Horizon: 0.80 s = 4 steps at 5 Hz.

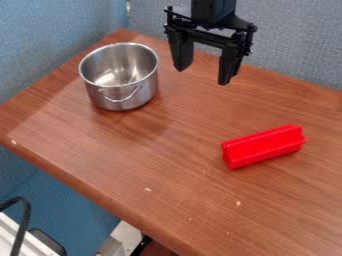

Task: Put the red object in the metal pot

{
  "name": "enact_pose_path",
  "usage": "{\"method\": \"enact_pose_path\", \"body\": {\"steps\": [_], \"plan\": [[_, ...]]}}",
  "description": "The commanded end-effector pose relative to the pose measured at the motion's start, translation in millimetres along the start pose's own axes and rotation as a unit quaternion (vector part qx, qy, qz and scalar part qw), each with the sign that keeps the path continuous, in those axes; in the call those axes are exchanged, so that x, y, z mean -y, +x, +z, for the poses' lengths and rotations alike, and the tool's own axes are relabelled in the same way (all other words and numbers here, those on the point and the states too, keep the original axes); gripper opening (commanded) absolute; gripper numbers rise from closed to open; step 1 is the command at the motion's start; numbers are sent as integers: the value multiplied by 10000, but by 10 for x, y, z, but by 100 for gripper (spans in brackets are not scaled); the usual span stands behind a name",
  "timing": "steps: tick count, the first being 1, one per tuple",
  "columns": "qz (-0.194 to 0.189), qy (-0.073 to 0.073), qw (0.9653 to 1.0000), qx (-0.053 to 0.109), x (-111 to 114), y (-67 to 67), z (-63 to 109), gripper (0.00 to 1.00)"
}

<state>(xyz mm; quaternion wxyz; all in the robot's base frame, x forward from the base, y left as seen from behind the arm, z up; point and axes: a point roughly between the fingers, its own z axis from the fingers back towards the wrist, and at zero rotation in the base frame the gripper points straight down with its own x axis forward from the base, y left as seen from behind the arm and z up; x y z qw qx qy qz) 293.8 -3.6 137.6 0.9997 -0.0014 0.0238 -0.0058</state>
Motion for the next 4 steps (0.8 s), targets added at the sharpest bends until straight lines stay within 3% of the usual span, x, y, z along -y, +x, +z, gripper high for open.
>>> {"method": "enact_pose_path", "body": {"steps": [1, 2, 3, 4], "plan": [[356, -19, 9993, -81, 1, -1, -86, 100], [-727, 37, 9972, -177, 168, -79, -109, 100], [-1904, 175, 9815, -32, 329, -83, -122, 100], [-2655, 310, 9636, 52, 482, -121, -268, 100]]}}
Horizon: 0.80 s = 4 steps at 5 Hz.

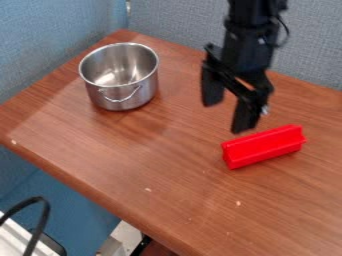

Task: Put the red object in the metal pot

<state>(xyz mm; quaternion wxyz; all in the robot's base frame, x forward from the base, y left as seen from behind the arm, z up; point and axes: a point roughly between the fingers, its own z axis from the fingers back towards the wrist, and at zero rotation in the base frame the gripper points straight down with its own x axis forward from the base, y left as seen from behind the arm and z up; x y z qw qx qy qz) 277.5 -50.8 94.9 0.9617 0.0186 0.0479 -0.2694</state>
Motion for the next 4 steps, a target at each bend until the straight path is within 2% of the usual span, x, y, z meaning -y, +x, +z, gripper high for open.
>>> {"method": "enact_pose_path", "body": {"steps": [1, 2, 3, 4], "plan": [[-282, 297, 9986, 333, 147, 70, 40, 100], [-381, 359, 9980, 364, 217, 165, -60, 100], [-425, 385, 9979, 304, 220, 235, -133, 100], [-400, 399, 9979, 310, 153, 280, -248, 100]]}}
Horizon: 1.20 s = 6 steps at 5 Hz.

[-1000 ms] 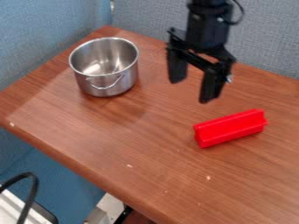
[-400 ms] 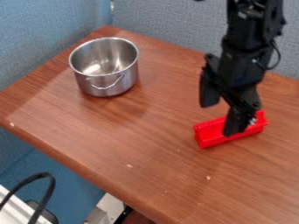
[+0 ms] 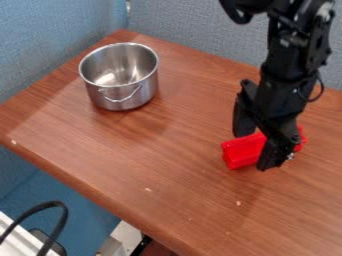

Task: Put the red object in the metal pot

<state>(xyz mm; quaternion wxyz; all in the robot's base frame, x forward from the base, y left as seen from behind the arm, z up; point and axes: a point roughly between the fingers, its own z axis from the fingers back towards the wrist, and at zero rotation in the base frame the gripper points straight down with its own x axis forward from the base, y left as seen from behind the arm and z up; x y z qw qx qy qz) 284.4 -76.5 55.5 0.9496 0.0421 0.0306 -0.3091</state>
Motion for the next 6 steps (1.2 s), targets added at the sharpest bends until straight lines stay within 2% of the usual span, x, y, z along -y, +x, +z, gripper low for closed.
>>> {"method": "enact_pose_path", "body": {"steps": [1, 2, 3, 4, 6], "plan": [[53, 182, 9995, 242, -130, 80, 12, 100], [132, 191, 9994, 275, -224, 84, -35, 100], [408, 136, 9987, 267, -285, 96, 49, 100], [508, 68, 9983, 262, -315, 127, 67, 100], [786, -195, 9966, 122, -273, 40, -12, 100]]}}
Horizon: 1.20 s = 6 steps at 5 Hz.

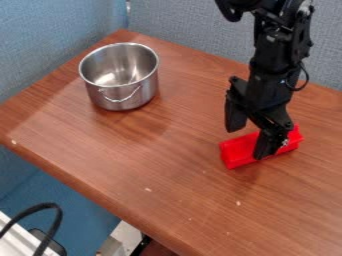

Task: Put the red object in the metal pot

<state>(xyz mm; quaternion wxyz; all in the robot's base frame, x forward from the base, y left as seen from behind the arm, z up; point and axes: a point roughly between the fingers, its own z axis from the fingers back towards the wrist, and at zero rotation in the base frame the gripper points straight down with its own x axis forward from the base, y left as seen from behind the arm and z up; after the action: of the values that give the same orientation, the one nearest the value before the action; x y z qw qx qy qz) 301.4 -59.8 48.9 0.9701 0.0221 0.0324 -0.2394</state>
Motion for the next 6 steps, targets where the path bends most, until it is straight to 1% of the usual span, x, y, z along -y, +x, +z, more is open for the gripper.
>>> {"method": "enact_pose_path", "body": {"steps": [1, 2, 3, 4, 5, 6], "plan": [[-179, -71, 9998, 42, -78, -44, 88, 100], [-376, -136, 9992, 16, -108, -72, 112, 100], [-255, -118, 9996, 40, -169, 39, 162, 100], [-258, -49, 9996, 85, -198, 134, 212, 100], [-243, 13, 9997, 73, -234, 202, 240, 100], [-448, -9, 9990, 46, -294, 203, 166, 100]]}}
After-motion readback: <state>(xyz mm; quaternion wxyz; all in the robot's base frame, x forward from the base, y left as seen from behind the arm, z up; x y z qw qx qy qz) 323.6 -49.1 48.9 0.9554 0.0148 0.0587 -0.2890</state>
